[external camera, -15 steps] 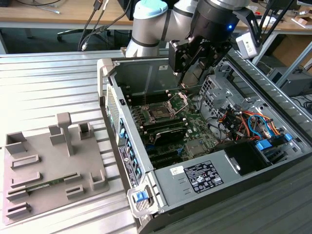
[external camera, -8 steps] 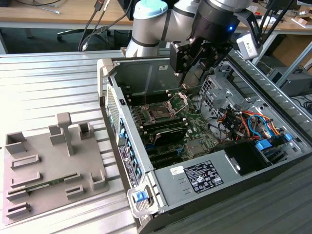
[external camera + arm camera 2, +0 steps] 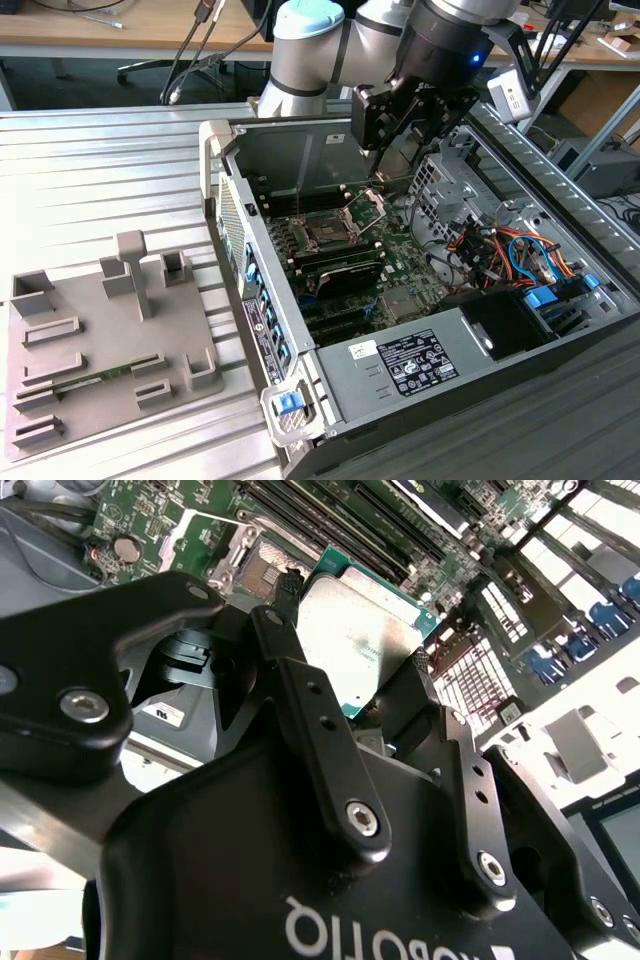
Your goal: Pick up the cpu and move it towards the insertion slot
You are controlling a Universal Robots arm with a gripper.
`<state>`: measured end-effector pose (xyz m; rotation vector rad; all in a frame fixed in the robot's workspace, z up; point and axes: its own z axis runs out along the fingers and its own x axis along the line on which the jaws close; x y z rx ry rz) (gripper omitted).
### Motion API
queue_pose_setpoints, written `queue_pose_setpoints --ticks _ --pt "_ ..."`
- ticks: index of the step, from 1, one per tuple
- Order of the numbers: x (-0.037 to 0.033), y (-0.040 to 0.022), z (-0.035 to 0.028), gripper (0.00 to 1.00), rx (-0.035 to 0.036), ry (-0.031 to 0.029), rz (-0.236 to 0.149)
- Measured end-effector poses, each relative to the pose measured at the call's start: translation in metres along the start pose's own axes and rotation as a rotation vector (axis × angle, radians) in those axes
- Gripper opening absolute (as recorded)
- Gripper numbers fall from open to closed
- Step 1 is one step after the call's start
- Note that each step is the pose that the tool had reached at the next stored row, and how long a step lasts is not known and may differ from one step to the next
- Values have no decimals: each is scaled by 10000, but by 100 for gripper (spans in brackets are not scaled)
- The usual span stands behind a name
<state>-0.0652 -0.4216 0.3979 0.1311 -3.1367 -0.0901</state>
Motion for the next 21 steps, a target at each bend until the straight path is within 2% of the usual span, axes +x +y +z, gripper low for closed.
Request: queue_pose_setpoints --ticks 21 --pt "-59 -5 6 55 0 0 0"
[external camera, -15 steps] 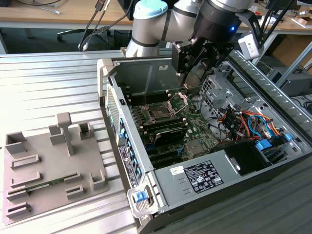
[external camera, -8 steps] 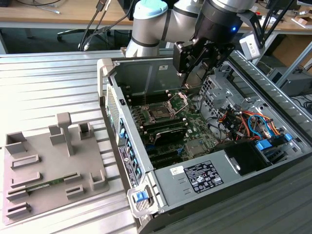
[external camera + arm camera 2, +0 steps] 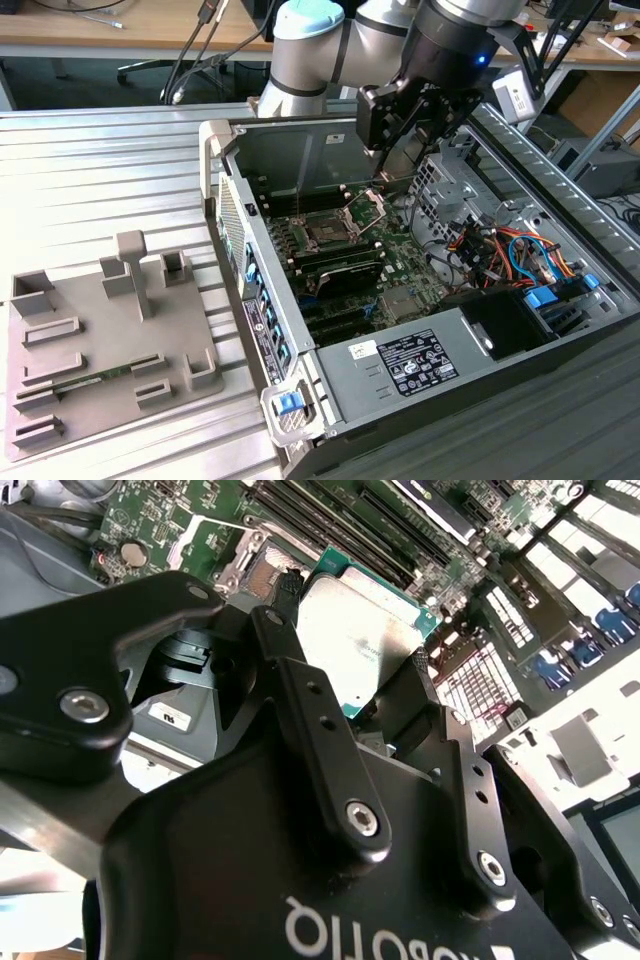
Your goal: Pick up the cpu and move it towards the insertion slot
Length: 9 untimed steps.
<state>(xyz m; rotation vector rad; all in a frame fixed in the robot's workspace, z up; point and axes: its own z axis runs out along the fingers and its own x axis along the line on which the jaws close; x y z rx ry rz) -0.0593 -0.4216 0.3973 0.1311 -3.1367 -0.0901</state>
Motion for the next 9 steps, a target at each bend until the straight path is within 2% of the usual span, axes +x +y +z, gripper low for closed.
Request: queue_pose_setpoints --ticks 9 --pt "-19 -2 1 55 0 0 0"
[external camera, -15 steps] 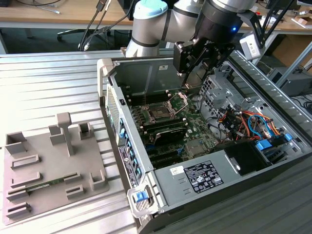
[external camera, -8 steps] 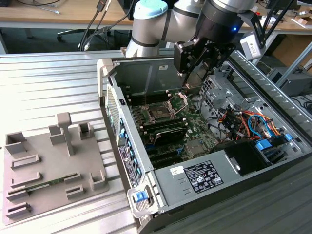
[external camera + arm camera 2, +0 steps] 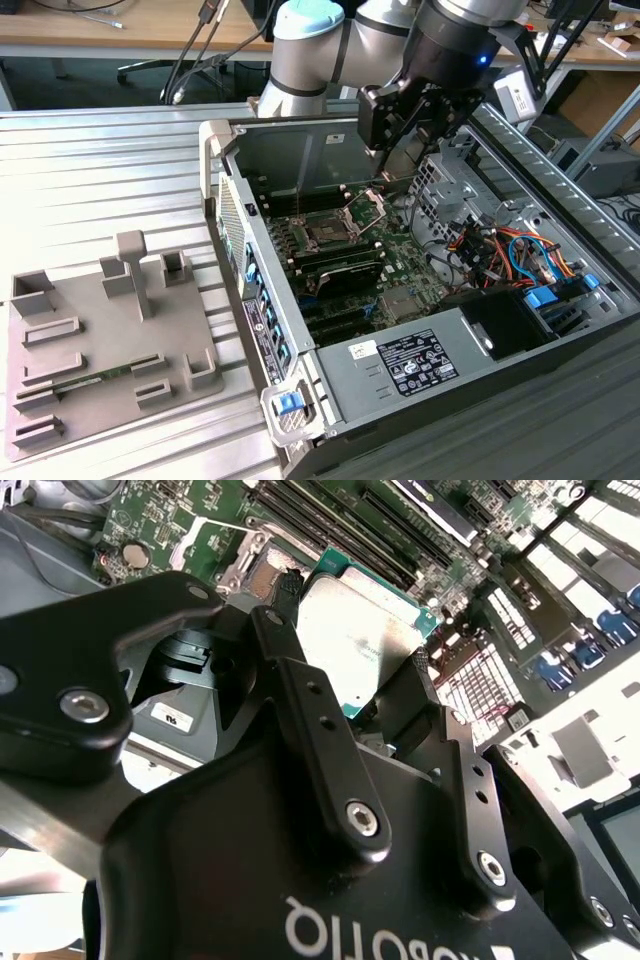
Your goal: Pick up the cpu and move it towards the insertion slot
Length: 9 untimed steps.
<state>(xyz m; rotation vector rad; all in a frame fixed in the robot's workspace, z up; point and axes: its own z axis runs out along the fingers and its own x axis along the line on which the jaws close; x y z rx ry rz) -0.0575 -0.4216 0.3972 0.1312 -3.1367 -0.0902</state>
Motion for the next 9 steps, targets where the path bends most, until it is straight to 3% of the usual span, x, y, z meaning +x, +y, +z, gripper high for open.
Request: queue_pose_setpoints --ticks 9 --pt "-21 -2 2 55 0 0 1"
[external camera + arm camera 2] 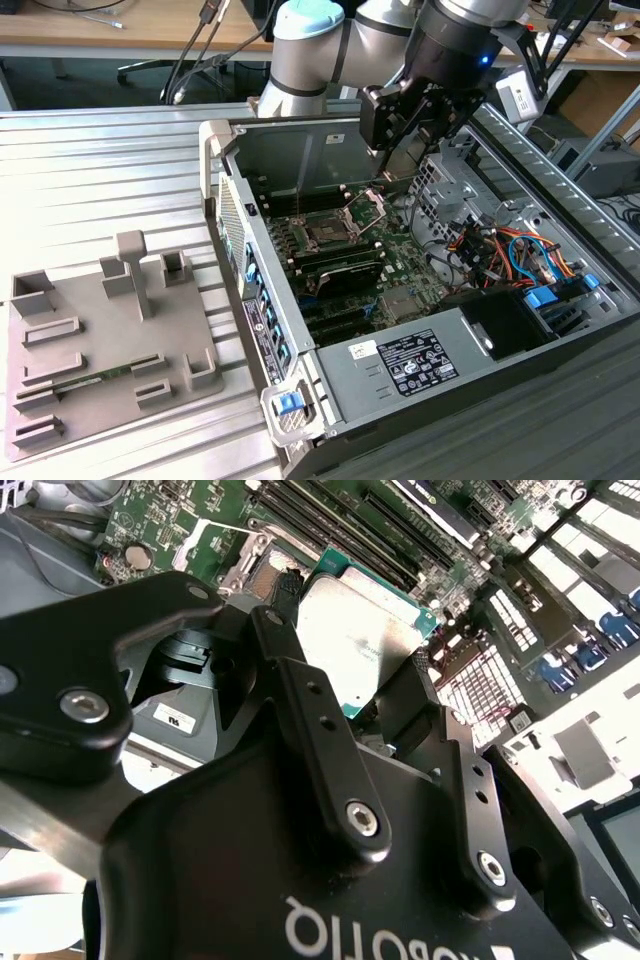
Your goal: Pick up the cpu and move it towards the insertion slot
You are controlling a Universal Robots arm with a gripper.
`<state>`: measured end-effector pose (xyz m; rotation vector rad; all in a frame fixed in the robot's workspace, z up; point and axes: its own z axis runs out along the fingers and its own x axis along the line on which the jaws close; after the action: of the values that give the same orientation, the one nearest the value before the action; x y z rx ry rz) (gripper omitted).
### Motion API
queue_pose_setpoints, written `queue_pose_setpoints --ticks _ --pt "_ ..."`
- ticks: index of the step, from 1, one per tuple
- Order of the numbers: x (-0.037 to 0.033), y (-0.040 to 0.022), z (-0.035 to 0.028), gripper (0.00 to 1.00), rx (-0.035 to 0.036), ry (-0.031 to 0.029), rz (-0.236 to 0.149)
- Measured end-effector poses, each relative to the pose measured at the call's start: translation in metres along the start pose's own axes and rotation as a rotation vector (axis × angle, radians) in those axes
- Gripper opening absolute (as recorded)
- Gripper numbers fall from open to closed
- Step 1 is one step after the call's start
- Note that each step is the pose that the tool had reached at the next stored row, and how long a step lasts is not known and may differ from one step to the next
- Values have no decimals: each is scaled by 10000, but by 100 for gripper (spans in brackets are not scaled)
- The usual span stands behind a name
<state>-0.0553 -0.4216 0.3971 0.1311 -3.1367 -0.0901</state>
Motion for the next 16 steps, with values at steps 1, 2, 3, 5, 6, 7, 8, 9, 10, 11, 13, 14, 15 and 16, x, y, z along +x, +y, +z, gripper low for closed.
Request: queue_pose_setpoints --ticks 1,2,3,5,6,7,8,9,10,11,13,14,15,16 --pt "-2 0 0 55 0 0 0" --pt "-5 -1 1 55 -1 0 0" --pt "-9 -1 1 55 -1 0 0" --pt "-15 -1 2 55 -1 0 0" --pt "-17 -2 2 55 -1 0 0" --pt "-18 -2 3 55 -1 0 0" --pt "-20 -2 2 55 0 0 0" --pt "-22 -2 3 55 -1 0 -1" --pt "-23 -2 3 55 0 0 0" --pt "-25 -2 3 55 -1 0 -1" --pt "-30 -3 4 55 0 0 0" --pt "-32 -3 4 55 0 0 0" --pt "-35 -3 5 55 0 0 0" --pt "-36 -3 5 55 -1 0 0"
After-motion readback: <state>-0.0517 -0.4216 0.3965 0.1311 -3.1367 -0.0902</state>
